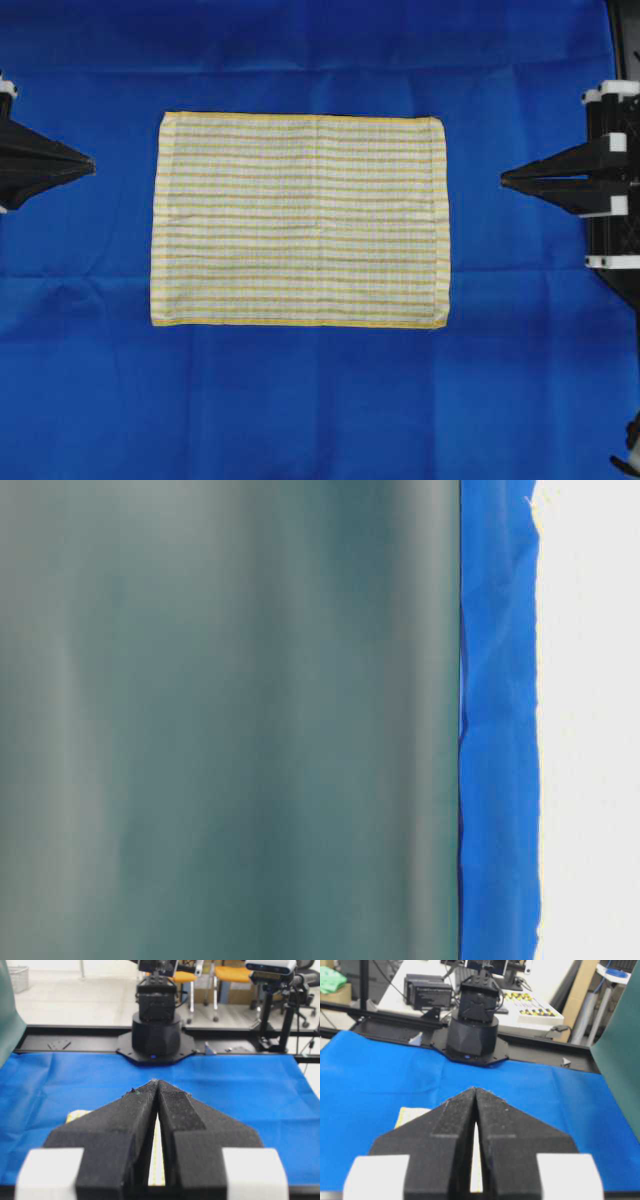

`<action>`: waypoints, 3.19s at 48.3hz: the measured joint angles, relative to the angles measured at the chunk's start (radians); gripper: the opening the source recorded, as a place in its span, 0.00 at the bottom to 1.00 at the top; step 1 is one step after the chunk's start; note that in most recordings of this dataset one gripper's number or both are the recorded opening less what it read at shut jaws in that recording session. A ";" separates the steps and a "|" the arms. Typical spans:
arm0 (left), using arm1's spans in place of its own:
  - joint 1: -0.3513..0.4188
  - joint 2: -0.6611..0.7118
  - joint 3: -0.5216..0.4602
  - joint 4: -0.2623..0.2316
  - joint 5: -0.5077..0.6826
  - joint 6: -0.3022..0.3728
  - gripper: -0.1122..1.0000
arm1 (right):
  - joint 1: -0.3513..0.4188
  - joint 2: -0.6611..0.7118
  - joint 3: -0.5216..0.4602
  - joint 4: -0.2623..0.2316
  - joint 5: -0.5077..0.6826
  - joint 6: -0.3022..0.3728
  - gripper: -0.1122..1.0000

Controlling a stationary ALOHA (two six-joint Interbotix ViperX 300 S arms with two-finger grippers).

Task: Fold the yellow towel.
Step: 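Move both grippers to the towel's top corners and grasp them, then fold the top edge down toward the bottom edge with both grippers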

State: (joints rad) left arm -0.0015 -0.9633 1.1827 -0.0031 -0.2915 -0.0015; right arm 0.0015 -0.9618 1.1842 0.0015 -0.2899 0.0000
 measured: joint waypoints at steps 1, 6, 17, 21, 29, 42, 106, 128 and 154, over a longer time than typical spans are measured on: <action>0.000 0.000 0.000 0.000 0.000 0.000 0.10 | -0.002 0.000 -0.002 0.000 0.000 0.000 0.10; 0.015 0.015 -0.002 -0.029 0.035 0.023 0.10 | -0.023 0.014 -0.011 0.000 0.017 0.009 0.10; 0.117 0.061 -0.005 -0.035 0.057 0.041 0.10 | -0.135 0.081 -0.041 0.023 0.104 0.017 0.10; 0.183 0.098 -0.005 -0.035 0.060 0.048 0.10 | -0.193 0.115 -0.043 0.043 0.127 0.018 0.10; 0.293 0.202 -0.005 -0.035 0.060 0.048 0.11 | -0.311 0.215 -0.043 0.086 0.144 0.018 0.10; 0.407 0.443 -0.014 -0.035 0.029 0.048 0.58 | -0.437 0.463 -0.072 0.121 0.153 0.018 0.62; 0.488 1.028 -0.080 -0.037 -0.173 0.046 0.12 | -0.494 0.965 -0.138 0.143 0.029 0.018 0.13; 0.512 0.882 -0.092 -0.037 -0.031 0.101 0.12 | -0.486 0.871 -0.130 0.178 0.055 0.029 0.13; 0.492 0.767 -0.103 -0.040 0.067 0.098 0.12 | -0.486 0.796 -0.123 0.178 0.120 0.029 0.13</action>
State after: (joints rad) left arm 0.4909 -0.1963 1.0799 -0.0430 -0.2240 0.0966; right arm -0.4847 -0.1657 1.0615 0.1795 -0.1703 0.0291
